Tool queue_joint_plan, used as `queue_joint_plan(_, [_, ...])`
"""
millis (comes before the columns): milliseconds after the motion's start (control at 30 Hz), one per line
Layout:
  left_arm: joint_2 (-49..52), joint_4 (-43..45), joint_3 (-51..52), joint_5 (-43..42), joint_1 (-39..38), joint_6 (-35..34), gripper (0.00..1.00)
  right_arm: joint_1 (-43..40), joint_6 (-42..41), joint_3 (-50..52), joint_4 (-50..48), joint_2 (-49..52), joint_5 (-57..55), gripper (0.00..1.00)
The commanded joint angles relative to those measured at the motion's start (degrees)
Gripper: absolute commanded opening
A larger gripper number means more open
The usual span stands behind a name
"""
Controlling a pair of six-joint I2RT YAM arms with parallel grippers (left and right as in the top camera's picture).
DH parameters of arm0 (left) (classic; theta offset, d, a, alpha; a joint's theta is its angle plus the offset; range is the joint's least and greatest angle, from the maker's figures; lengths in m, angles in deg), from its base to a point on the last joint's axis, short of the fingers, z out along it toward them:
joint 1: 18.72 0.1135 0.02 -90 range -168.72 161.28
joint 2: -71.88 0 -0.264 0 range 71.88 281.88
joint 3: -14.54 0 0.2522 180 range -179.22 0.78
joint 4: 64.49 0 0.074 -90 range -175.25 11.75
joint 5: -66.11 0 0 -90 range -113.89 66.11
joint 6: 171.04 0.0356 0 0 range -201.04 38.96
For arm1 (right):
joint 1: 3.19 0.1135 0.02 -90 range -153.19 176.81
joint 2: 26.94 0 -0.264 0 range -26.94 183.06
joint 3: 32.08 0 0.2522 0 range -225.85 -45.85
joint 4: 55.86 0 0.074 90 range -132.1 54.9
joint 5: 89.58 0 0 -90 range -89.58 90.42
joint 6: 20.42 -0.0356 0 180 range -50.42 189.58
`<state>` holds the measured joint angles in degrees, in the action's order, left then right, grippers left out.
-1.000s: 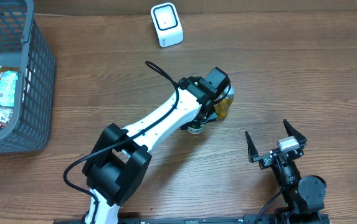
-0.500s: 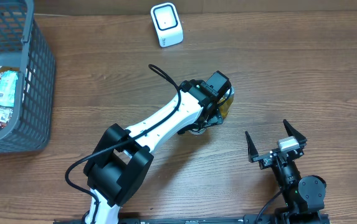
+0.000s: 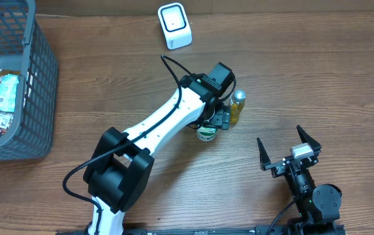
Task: Scan the item barcode
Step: 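Lower the Kleenex pack onto the table beside the yellow bottle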
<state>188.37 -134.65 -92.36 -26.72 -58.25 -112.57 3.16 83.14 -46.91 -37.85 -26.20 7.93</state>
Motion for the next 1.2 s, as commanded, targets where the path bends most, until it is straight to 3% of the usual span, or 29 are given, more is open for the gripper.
queue_joint_plan(0, [-0.02, -0.42, -1.2, -1.36, 0.24, 5.4, 0.87, -0.04, 0.0, 0.61, -0.24, -0.57, 0.09, 1.0])
queue_joint_plan(367, [0.0, -0.39, -1.14, -1.73, -1.75, 2.93, 0.69, -0.04, 0.0, 0.61, -0.24, -0.57, 0.09, 1.0])
queue_joint_plan(567, [0.0, 0.35, -1.14, -4.98, -2.56, -0.15, 0.68, -0.04, 0.0, 0.61, -0.24, -0.57, 0.09, 1.0])
queue_joint_plan(667, [0.0, 0.57, -1.14, -5.79, -2.54, -0.2, 0.74, -0.04, 0.0, 0.61, -0.24, -0.57, 0.09, 1.0])
queue_joint_plan(900, [-0.55, -2.4, -6.1, -6.27, -0.02, 1.16, 1.0, -0.04, 0.0, 0.61, -0.24, -0.57, 0.09, 1.0])
queue_joint_plan(1167, [-2.73, -9.44, -13.33, -6.08, 2.43, 4.76, 1.0, -0.04, 0.0, 0.61, -0.24, -0.57, 0.09, 1.0])
